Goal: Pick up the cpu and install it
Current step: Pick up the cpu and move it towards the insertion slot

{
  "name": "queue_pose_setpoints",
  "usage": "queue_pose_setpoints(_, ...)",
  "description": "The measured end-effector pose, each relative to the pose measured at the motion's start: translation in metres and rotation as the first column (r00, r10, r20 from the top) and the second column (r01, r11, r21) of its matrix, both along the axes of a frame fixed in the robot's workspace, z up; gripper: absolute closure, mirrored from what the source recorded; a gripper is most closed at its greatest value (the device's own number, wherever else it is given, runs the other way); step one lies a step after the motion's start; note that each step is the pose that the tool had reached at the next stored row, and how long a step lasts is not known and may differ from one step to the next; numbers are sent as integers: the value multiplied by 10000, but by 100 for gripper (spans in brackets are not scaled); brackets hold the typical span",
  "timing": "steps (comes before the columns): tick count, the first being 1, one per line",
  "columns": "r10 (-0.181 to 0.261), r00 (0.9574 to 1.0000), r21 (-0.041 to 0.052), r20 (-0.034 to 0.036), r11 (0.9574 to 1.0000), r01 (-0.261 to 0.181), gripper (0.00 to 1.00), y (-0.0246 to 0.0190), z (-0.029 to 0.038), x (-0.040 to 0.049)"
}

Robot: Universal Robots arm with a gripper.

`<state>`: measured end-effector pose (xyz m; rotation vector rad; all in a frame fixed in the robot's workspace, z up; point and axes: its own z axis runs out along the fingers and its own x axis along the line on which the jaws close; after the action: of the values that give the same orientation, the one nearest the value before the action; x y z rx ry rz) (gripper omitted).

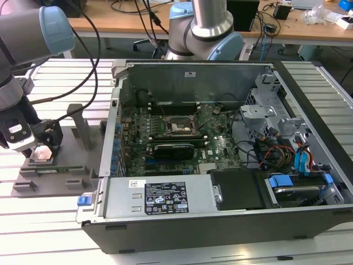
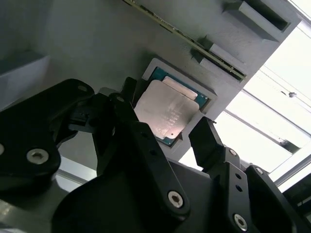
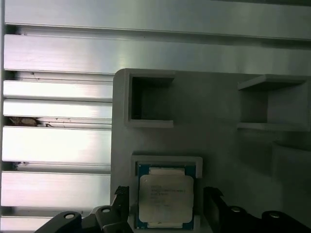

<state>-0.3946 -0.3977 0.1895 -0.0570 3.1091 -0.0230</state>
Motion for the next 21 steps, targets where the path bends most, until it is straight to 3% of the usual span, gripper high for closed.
queue_pose_setpoints(7, 0, 10000, 8, 0, 10000, 0, 29, 2, -5, 0)
queue_pose_setpoints(11, 0, 10000, 9, 0, 10000, 0, 45, 2, -5, 0)
queue_pose_setpoints(21, 0, 10000, 16, 0, 10000, 0, 45, 1, -5, 0)
